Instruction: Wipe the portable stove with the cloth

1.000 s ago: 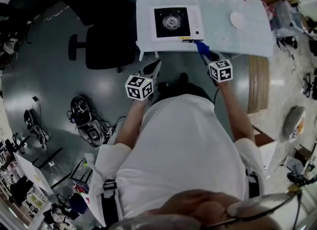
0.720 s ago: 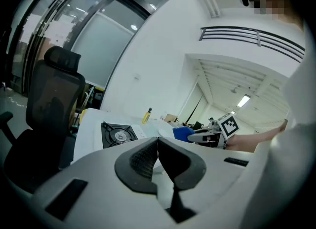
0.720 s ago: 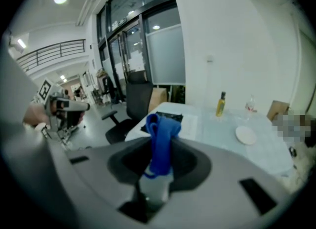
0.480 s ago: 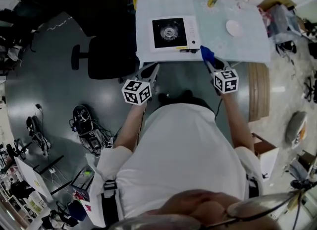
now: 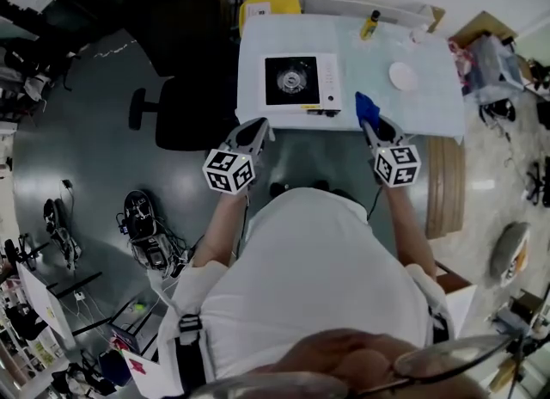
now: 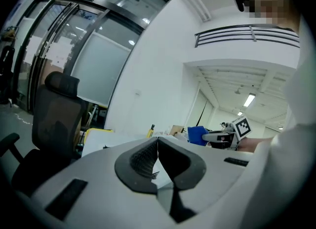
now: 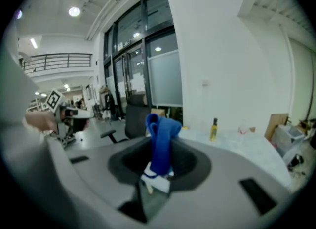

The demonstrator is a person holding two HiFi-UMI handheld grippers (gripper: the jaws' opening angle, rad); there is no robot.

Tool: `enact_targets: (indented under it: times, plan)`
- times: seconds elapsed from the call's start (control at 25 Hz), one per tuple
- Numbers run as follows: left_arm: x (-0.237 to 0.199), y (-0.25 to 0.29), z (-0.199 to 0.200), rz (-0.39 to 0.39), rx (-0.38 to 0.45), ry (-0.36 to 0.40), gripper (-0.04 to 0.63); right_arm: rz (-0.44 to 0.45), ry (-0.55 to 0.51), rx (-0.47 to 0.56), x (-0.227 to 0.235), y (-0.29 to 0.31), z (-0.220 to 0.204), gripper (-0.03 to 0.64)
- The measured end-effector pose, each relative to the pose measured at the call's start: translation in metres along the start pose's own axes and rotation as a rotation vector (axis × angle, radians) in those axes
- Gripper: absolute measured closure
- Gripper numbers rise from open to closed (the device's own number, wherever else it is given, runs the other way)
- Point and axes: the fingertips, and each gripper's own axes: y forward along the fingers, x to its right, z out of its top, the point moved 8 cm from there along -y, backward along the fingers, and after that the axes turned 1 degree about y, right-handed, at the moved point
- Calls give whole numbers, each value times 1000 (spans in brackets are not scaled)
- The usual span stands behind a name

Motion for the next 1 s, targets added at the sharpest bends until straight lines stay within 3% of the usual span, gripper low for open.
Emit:
enact_targets:
  times: [0.32,1.0]
  plan:
    - [11,-2,29,61,52,94,562,10,-20,90,17,-17,23,505]
    - [19,7,38,75,81,91,561,9,1,147,33,-25,31,509]
